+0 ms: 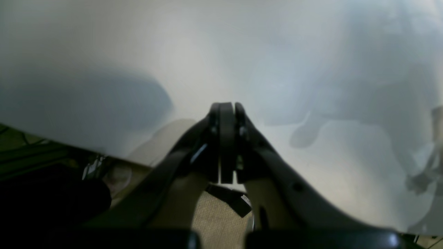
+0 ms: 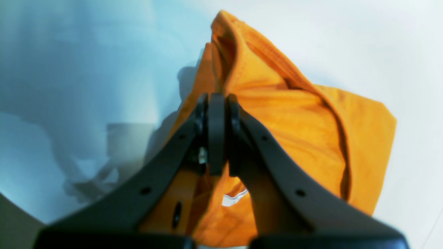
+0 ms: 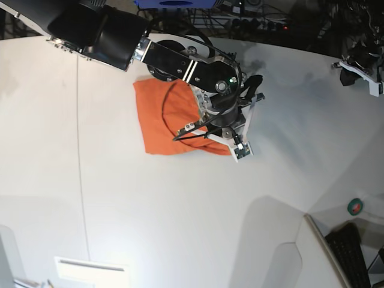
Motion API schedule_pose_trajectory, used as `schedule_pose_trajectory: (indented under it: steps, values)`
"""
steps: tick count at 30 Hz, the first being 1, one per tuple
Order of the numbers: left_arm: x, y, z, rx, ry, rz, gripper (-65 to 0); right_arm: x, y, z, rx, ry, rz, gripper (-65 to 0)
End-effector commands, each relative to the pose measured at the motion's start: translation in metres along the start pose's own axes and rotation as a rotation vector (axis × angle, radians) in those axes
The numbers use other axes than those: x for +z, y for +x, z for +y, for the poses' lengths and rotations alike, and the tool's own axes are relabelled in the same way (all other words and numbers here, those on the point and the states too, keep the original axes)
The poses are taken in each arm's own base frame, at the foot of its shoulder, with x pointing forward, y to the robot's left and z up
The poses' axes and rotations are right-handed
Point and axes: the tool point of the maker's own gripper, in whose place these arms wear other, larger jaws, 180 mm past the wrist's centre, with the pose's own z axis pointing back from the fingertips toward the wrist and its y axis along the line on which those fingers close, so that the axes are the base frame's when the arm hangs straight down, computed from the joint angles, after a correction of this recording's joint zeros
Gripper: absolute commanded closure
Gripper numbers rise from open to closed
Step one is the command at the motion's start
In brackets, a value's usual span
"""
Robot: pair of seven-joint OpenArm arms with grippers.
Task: Layout the t-shirt on the table in an organized manner, then fold the t-shirt properly
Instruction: 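Grasp the folded bundle with the right gripper and adjust its edges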
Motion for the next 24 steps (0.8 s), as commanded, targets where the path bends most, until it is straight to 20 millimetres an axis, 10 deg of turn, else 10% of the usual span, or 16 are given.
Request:
schedule_pose_trajectory:
  steps: [1, 7, 19, 24]
  values:
    - [0.003, 0.015, 0.002, -0.016, -0.003, -0.045, 0.0, 0.004, 0.029, 0.000, -0.024, -0.001, -0.069, 0.0]
    - [-0.014, 0.007, -0.035, -0.078, -0.097, 0.001, 0.0, 0.003, 0.041, -0.008, -0.050, -0.015, -0.086, 0.0]
    - [-0.052, -0.013, -0.189, -0.138, -0.415, 0.041, 0.0, -0.010, 0.036, -0.013, -0.032, -0.050, -0.092, 0.0]
    - [-0.048, -0.018, -0.223, -0.190, -0.491, 0.051, 0.0, -0.012, 0.039, -0.016, -0.025, -0.061, -0.094, 0.0]
